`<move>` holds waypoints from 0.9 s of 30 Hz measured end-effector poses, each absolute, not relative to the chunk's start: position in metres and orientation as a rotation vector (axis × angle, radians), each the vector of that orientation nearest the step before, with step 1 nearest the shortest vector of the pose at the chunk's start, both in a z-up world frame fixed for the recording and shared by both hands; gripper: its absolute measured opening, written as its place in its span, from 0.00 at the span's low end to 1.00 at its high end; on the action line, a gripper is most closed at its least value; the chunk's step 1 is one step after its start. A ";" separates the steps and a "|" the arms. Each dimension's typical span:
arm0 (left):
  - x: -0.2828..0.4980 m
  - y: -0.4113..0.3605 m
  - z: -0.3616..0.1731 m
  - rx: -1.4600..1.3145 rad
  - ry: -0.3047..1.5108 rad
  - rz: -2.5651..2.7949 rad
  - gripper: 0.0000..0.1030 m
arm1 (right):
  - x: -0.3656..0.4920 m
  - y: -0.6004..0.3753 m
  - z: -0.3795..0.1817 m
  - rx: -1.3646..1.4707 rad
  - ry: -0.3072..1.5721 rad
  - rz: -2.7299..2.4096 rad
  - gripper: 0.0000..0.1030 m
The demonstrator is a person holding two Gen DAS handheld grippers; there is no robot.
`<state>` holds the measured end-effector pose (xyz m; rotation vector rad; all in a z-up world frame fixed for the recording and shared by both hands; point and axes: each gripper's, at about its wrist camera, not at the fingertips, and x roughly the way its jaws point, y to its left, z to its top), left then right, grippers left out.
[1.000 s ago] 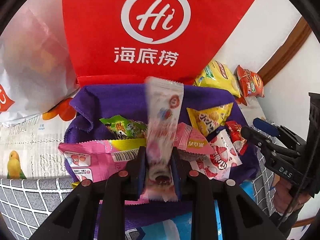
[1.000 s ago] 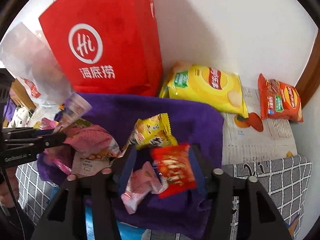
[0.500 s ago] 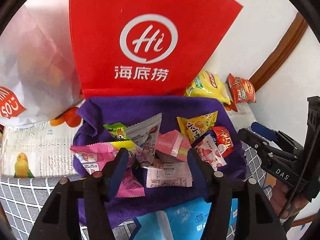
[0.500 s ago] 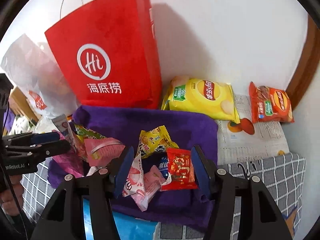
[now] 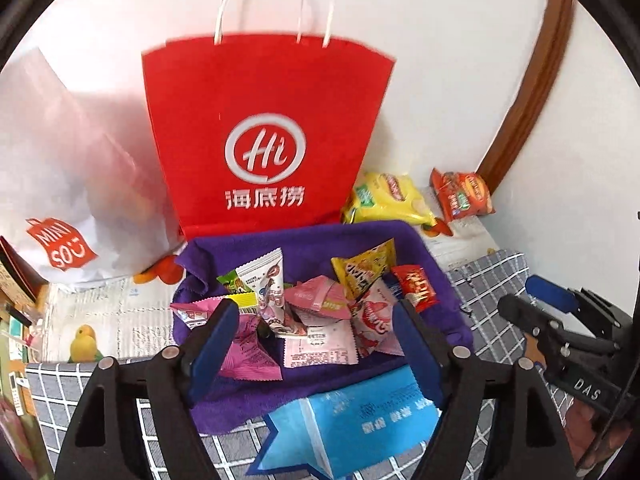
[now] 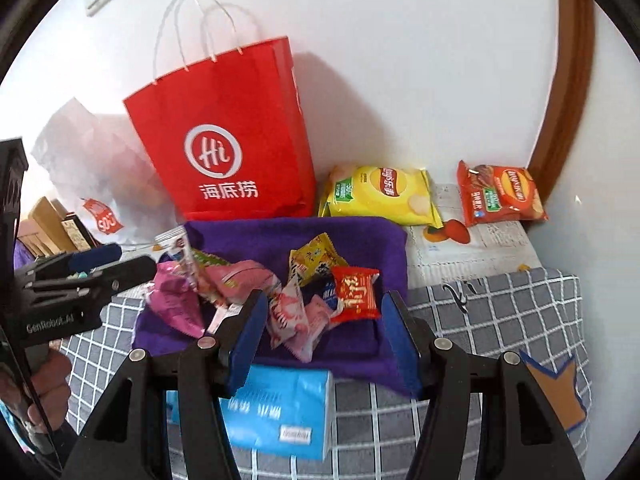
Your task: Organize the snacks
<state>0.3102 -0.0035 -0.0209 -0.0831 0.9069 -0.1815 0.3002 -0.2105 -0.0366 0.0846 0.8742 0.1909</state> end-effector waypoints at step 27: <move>0.112 -0.022 0.019 -0.031 0.720 -0.023 0.87 | 0.127 -0.209 -0.002 0.025 0.738 0.181 0.81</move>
